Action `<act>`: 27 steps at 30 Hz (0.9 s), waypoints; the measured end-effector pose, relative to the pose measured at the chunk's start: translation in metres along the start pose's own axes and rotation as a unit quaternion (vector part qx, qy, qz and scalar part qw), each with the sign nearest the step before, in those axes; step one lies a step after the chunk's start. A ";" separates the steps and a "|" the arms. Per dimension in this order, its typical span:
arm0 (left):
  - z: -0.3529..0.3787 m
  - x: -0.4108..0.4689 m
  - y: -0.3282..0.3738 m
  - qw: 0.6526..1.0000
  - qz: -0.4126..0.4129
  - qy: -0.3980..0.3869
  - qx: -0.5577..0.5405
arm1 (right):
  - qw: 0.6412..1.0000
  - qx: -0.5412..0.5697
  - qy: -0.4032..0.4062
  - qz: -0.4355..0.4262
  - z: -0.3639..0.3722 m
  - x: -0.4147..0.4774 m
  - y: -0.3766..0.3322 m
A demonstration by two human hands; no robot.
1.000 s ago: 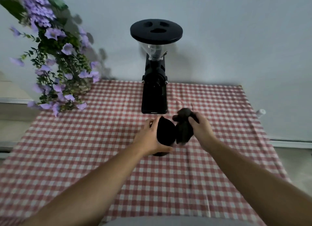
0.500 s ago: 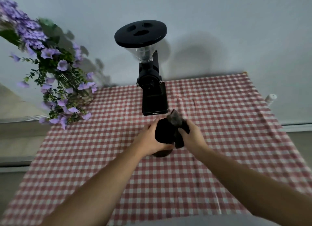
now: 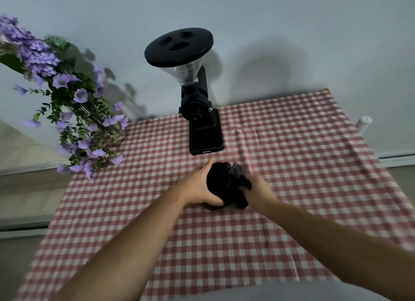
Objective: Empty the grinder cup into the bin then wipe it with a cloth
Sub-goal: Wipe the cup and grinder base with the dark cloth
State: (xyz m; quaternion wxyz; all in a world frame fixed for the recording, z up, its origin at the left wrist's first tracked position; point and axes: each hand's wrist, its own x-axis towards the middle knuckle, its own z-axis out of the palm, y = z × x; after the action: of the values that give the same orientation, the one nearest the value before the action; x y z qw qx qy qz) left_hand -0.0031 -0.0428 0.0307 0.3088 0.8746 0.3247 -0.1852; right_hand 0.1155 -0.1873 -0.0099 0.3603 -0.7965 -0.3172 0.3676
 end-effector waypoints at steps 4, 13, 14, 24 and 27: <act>-0.005 0.001 -0.005 0.999 0.021 0.002 0.030 | 0.997 -0.033 -0.053 0.044 -0.020 0.009 0.001; -0.017 0.005 -0.008 0.998 0.031 -0.012 0.046 | 0.998 -0.035 -0.048 -0.010 -0.030 0.033 -0.016; -0.020 0.004 -0.014 0.999 0.029 -0.002 0.037 | 0.998 -0.028 -0.053 0.003 -0.026 0.027 -0.006; 0.012 -0.004 -0.005 0.977 -0.075 0.155 -0.123 | 0.978 -0.006 0.119 -0.174 -0.013 0.000 -0.017; 0.016 0.002 0.001 0.975 -0.084 0.170 -0.119 | 0.914 -0.178 0.118 -0.346 0.005 -0.013 0.019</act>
State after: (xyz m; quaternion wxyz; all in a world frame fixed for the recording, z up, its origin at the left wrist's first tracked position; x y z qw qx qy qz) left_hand -0.0030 -0.0525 0.0182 0.3340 0.8201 0.4643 -0.0188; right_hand 0.1094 -0.2062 -0.0227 0.3520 -0.7253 -0.5886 0.0607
